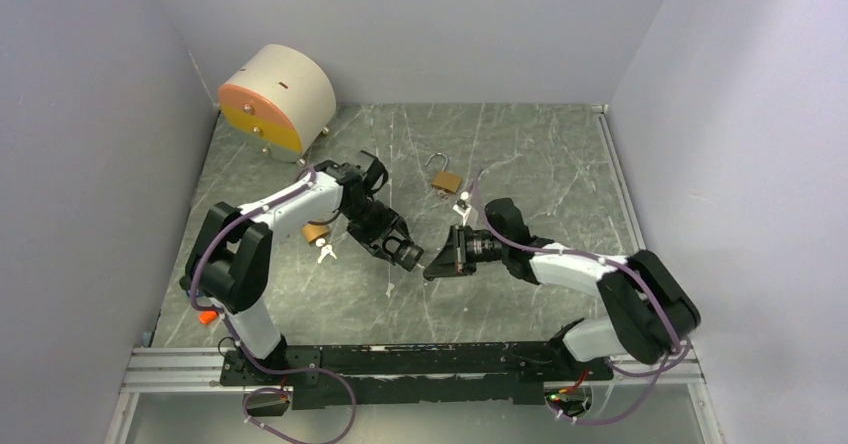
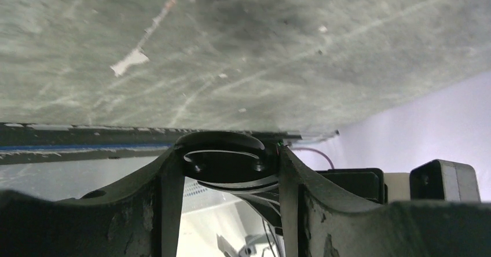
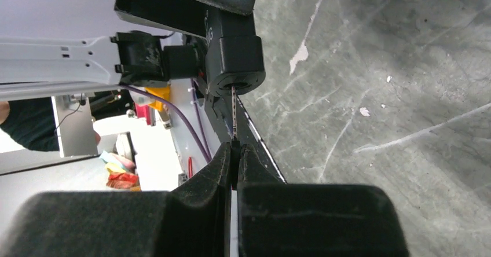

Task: Unlock with the key
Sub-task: Place the lock at the center of the board, then pick up the lock from the center of the board.

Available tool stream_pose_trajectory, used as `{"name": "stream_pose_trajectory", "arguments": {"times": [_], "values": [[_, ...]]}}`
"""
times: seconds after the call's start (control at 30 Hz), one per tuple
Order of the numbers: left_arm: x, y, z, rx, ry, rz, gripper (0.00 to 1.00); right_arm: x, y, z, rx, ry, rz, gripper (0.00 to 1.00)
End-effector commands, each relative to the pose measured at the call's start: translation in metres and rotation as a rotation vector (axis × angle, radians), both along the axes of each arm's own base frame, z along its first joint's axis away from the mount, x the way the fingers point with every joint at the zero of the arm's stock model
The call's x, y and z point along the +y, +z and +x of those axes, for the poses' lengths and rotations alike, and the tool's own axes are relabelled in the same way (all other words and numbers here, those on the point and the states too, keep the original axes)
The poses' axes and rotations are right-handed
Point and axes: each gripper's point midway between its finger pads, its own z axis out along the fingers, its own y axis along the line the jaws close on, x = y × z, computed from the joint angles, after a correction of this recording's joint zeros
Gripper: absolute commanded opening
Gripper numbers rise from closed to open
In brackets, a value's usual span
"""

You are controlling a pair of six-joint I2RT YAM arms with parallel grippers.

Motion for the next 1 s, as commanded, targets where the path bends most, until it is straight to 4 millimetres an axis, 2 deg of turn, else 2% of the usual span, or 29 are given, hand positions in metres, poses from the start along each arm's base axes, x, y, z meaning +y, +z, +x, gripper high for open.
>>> {"name": "stream_pose_trajectory", "arguments": {"times": [0.0,0.13,0.2,0.33,0.5,0.57,0.73,0.87,0.97], "values": [[-0.007,-0.013,-0.018,0.049,-0.032,0.044,0.02,0.011,-0.018,0.019,-0.066,-0.042,0.015,0.0],[-0.001,-0.036,-0.017,0.049,-0.032,0.122,0.03,0.016,-0.045,0.018,-0.023,-0.042,-0.01,0.0],[0.004,-0.046,-0.018,0.063,-0.032,0.162,0.03,0.017,-0.054,0.018,-0.01,-0.044,-0.017,0.0],[0.0,-0.061,-0.016,0.077,-0.034,0.166,0.04,0.022,-0.069,0.02,0.012,-0.039,-0.037,0.0],[0.005,-0.078,-0.016,0.096,-0.046,0.22,0.37,0.026,-0.081,0.022,0.053,-0.045,-0.053,0.0],[0.004,-0.079,-0.016,0.1,-0.041,0.221,0.52,0.026,-0.085,0.023,0.065,-0.052,-0.062,0.0],[-0.001,-0.073,-0.017,0.1,-0.041,0.236,0.77,0.027,-0.091,0.024,0.089,-0.065,-0.063,0.0],[-0.004,-0.07,-0.019,0.1,-0.043,0.248,0.86,0.026,-0.093,0.023,0.1,-0.071,-0.07,0.0],[-0.002,-0.077,-0.023,0.123,-0.052,0.263,0.77,0.027,-0.095,0.023,0.105,-0.067,-0.069,0.0]]}}
